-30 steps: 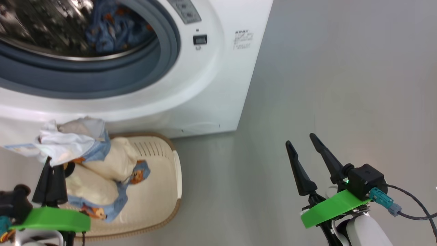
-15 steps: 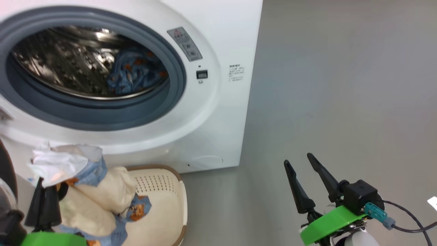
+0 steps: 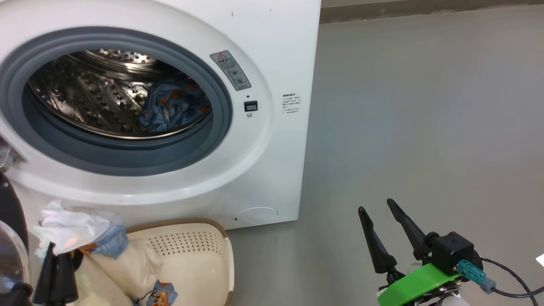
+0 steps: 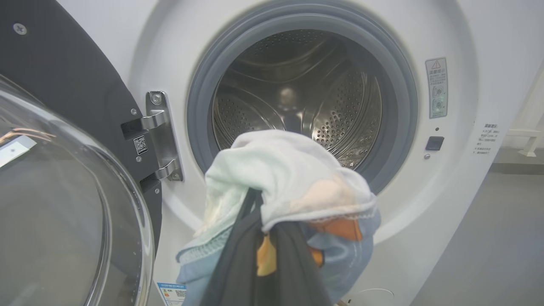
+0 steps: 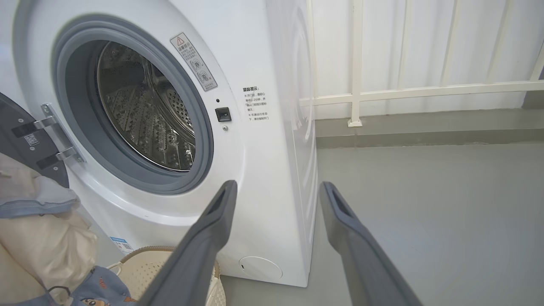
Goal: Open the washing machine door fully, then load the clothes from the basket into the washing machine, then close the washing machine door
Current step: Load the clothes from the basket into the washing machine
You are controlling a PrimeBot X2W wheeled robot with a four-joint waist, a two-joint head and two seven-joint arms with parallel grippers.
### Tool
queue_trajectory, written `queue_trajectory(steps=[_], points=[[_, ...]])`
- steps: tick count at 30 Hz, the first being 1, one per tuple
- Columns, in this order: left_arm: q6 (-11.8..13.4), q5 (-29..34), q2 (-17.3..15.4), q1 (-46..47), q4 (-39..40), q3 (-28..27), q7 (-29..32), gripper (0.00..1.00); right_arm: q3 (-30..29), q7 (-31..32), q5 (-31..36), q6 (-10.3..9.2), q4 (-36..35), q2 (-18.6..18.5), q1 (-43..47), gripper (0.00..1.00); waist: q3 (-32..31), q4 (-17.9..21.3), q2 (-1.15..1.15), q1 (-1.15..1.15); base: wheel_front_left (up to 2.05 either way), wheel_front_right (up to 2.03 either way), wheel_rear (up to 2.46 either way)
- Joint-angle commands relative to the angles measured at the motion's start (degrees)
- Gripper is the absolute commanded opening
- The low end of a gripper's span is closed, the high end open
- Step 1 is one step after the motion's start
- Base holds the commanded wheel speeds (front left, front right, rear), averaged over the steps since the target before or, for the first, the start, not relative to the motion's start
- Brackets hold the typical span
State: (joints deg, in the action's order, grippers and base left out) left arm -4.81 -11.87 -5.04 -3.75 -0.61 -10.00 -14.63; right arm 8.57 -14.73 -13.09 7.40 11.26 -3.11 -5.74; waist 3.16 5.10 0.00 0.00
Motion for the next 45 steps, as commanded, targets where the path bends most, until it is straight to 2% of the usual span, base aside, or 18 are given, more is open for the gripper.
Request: queue_trajectory(steps=[1, 17, 35, 45], points=[[-0.15, 0.41, -0.57, 0.88, 1.31, -2.28, -0.37, 0.00, 1.28, -0.27, 0.81, 0.09, -1.69, 0.24, 0.17, 1.00, -0.18, 0.06, 0.00, 0.00, 0.00, 0.00, 0.00], [-1.22, 0.69, 0.75, 1.30, 0.31, -2.35, -0.37, 0.00, 0.70, -0.27, 1.61, 0.09, -2.38, 0.24, 0.49, 1.00, 1.36, 0.07, 0.00, 0.00, 0.00, 0.00, 0.00], [-2.13, 0.36, 1.27, 7.37, -1.46, -1.62, -0.37, 0.00, -0.85, -0.27, 3.12, 0.09, -4.29, 0.24, -1.45, 1.00, 10.98, -0.30, 0.00, 0.00, 0.00, 0.00, 0.00], [-2.52, 0.45, -1.22, 15.52, -4.90, -0.78, -0.37, 0.00, -0.38, -0.27, 3.16, 0.09, -4.98, 0.24, -3.81, 1.00, 16.10, 0.51, 0.00, 0.00, 0.00, 0.00, 0.00]])
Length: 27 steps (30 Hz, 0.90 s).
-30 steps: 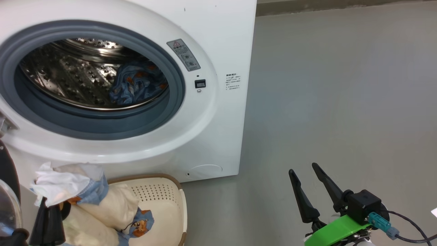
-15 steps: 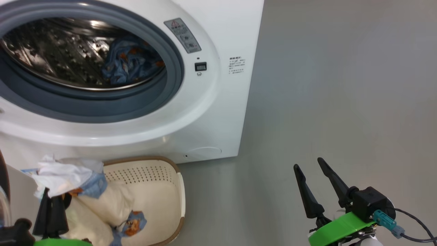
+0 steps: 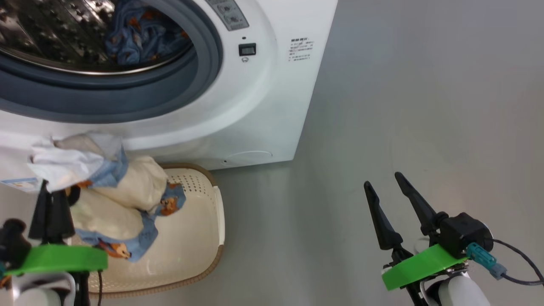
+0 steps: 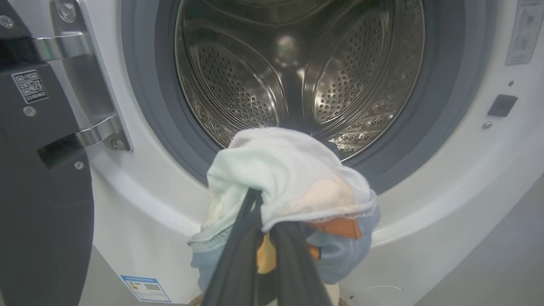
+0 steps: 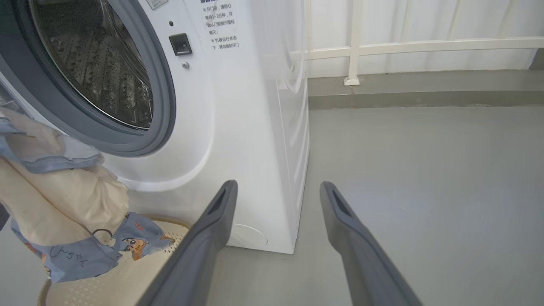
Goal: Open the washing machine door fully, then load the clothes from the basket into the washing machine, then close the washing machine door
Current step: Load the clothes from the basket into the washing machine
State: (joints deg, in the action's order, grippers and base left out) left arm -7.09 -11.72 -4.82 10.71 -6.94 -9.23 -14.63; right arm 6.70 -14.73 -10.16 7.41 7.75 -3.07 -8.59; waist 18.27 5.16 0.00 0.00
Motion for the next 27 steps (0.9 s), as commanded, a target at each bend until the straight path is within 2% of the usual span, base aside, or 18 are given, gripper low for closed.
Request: queue_trajectory(steps=[1, 7, 20, 27], points=[[-0.26, 0.33, -1.80, 2.00, 0.94, -1.36, -0.37, 0.00, 1.56, -0.27, 0.15, 0.08, -1.52, 0.19, -1.10, 1.00, 1.37, 0.64, 0.00, 0.00, 0.00, 0.00, 0.00], [-0.34, 0.75, -4.88, 8.78, -2.43, 0.37, -0.37, 0.00, 1.76, -0.27, -0.44, 0.08, -1.62, 0.19, -1.88, 1.00, 3.10, 1.88, 0.00, 0.00, 0.00, 0.00, 0.00], [-0.38, -0.03, -14.41, 27.29, -13.68, 6.15, 1.93, 0.00, 3.45, -0.27, -2.68, 0.08, -1.66, 0.19, -3.65, 1.00, 7.07, 6.48, 0.00, 0.00, 0.00, 0.00, 0.00], [-0.39, -0.78, -17.35, 36.92, -19.57, 9.61, 4.95, 0.00, 4.25, -0.27, -3.99, 0.08, -2.11, 0.19, -4.56, 1.00, 10.81, 8.77, 0.00, 0.00, 0.00, 0.00, 0.00]])
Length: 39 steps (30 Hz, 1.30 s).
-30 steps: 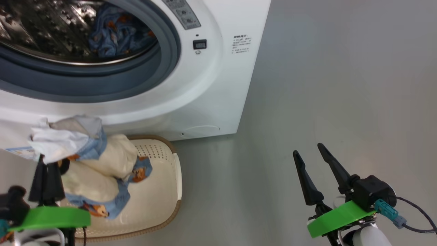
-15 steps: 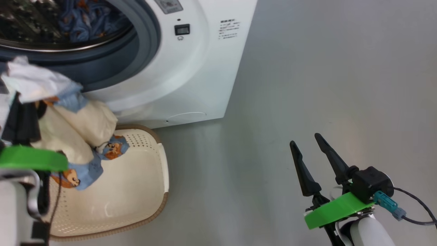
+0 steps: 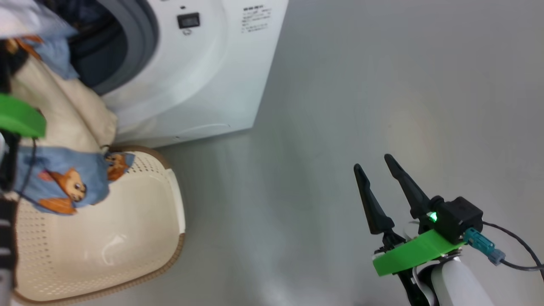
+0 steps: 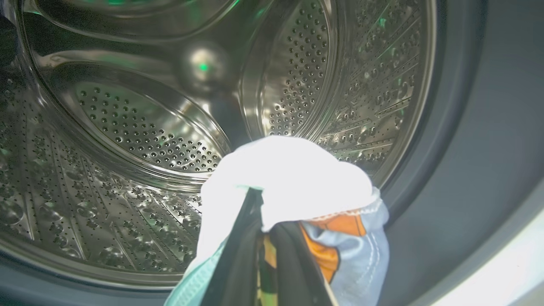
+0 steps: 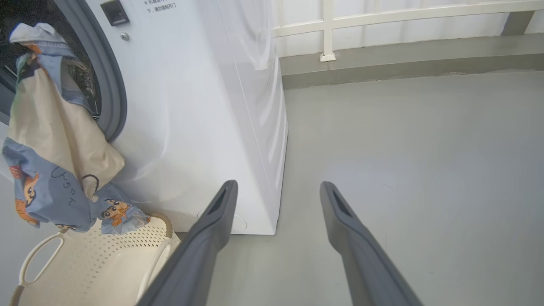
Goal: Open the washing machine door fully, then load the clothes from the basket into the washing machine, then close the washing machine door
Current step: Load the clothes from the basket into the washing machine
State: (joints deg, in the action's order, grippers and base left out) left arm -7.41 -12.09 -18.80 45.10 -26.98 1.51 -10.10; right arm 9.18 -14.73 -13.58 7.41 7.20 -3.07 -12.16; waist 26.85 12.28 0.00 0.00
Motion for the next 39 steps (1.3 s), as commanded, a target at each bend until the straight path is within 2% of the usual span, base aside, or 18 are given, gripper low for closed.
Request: queue_trajectory(steps=[1, 12, 18, 24, 31, 35, 39], points=[[-0.07, -0.57, -3.75, 3.75, -0.49, -0.82, 0.87, 0.00, 1.86, -0.27, -0.78, 0.08, -1.66, 0.19, -1.19, 1.00, 2.89, 1.95, 0.00, 0.00, 0.00, 0.00, 0.00], [-0.07, -2.57, -7.70, 14.57, -8.07, 2.10, 2.37, 0.00, 2.84, -0.27, -2.14, 0.08, -2.05, 0.19, -3.03, 1.00, 11.13, 2.81, 0.00, 0.00, 0.00, 0.00, 0.00], [-0.07, -3.07, -8.58, 20.08, -11.23, 4.47, 3.50, 0.00, 3.76, -0.27, -2.71, 0.08, -2.46, 0.19, -4.10, 1.00, 14.99, 2.45, 0.00, 0.00, 0.00, 0.00, 0.00], [-0.07, -2.77, -10.47, 25.74, -14.66, 8.09, 6.00, 0.00, 4.36, -0.27, -3.43, 0.08, -2.51, 0.19, -4.72, 1.00, 17.36, 2.89, 0.00, 0.00, 0.00, 0.00, 0.00], [-0.07, -1.87, -11.16, 32.46, -18.32, 11.35, 7.43, 0.00, 5.02, -0.27, -4.24, 0.08, -1.98, 0.19, -5.05, 1.00, 18.62, 3.31, 0.00, 0.00, 0.00, 0.00, 0.00], [0.24, 0.06, -11.55, 36.05, -19.54, 13.03, 5.33, 0.00, 5.95, -0.27, -4.85, 0.08, -2.00, 0.19, -5.32, 1.00, 18.98, 3.83, 0.00, 0.00, 0.00, 0.00, 0.00], [1.00, 1.41, -11.13, 39.37, -19.64, 13.97, 0.57, 0.00, 6.50, -0.27, -5.33, 0.08, -2.01, 0.19, -5.34, 1.00, 19.24, 4.28, 0.00, 0.00, 0.00, 0.00, 0.00]])
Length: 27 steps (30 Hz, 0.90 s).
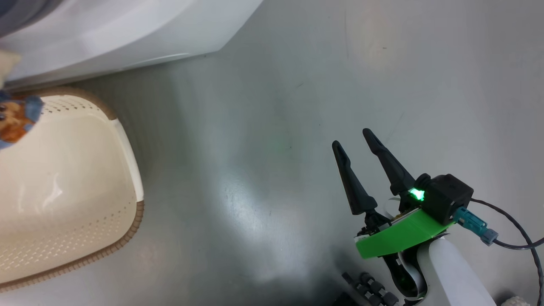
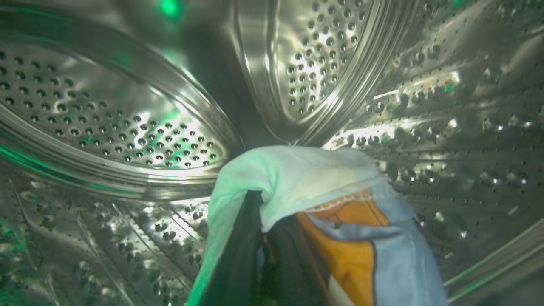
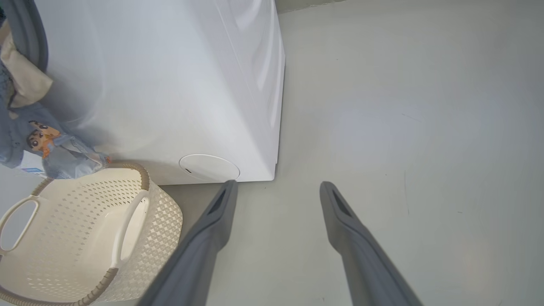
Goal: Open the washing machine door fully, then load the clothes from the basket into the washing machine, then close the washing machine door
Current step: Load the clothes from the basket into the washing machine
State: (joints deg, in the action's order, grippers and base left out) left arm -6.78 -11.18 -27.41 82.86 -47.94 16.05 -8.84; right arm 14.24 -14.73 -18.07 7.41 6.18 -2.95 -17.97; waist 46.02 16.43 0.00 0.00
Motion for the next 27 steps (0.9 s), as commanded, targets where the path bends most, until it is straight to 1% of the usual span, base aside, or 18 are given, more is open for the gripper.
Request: queue_trajectory(steps=[1, 4, 9, 10, 11, 21, 27], points=[[0.39, 0.84, -2.44, 2.15, 1.21, -0.23, -1.74, 0.00, 1.50, -0.27, -0.95, 0.08, -0.95, 0.07, 0.45, 1.00, 0.09, 0.25, 0.00, 0.00, 0.00, 0.00, 0.00], [0.57, 1.24, -2.20, 2.92, 0.63, 0.21, -3.97, 0.00, 1.66, -0.27, -1.25, 0.08, -0.70, 0.07, 0.40, 1.00, -0.11, 0.59, 0.00, 0.00, 0.00, 0.00, 0.00], [0.67, 1.06, -1.87, 2.16, -1.31, 0.52, -5.00, 0.00, 1.74, -0.27, -1.48, 0.08, -0.43, 0.07, 0.50, 1.00, -0.69, 0.81, 0.00, 0.00, 0.00, 0.00, 0.00], [0.67, 0.90, -1.73, 1.94, -1.98, 0.56, -5.08, 0.35, 1.72, -0.27, -1.48, 0.08, -0.37, 0.07, 0.54, 1.00, -0.79, 0.78, 0.00, 0.00, 0.00, 0.00, 0.00], [0.64, 0.60, -1.45, 1.71, -2.64, 0.55, -5.13, 1.00, 1.66, -0.27, -1.49, 0.08, -0.30, 0.07, 0.56, 1.00, -0.90, 0.71, 0.00, 0.00, 0.00, 0.00, 0.00], [1.19, -1.86, 1.35, -0.42, -7.60, 0.23, -5.41, 1.00, 0.71, -0.27, -0.80, 0.08, 0.32, 0.07, 0.51, 1.00, -3.53, -1.22, 0.00, 0.00, 0.00, 0.00, 0.00], [1.94, -2.88, 3.29, -3.01, -7.98, 0.21, -5.84, 1.00, -0.47, -0.27, 0.03, 0.08, 0.61, 0.07, 0.83, 1.00, -5.75, -3.30, 0.00, 0.00, 0.00, 0.00, 0.00]])
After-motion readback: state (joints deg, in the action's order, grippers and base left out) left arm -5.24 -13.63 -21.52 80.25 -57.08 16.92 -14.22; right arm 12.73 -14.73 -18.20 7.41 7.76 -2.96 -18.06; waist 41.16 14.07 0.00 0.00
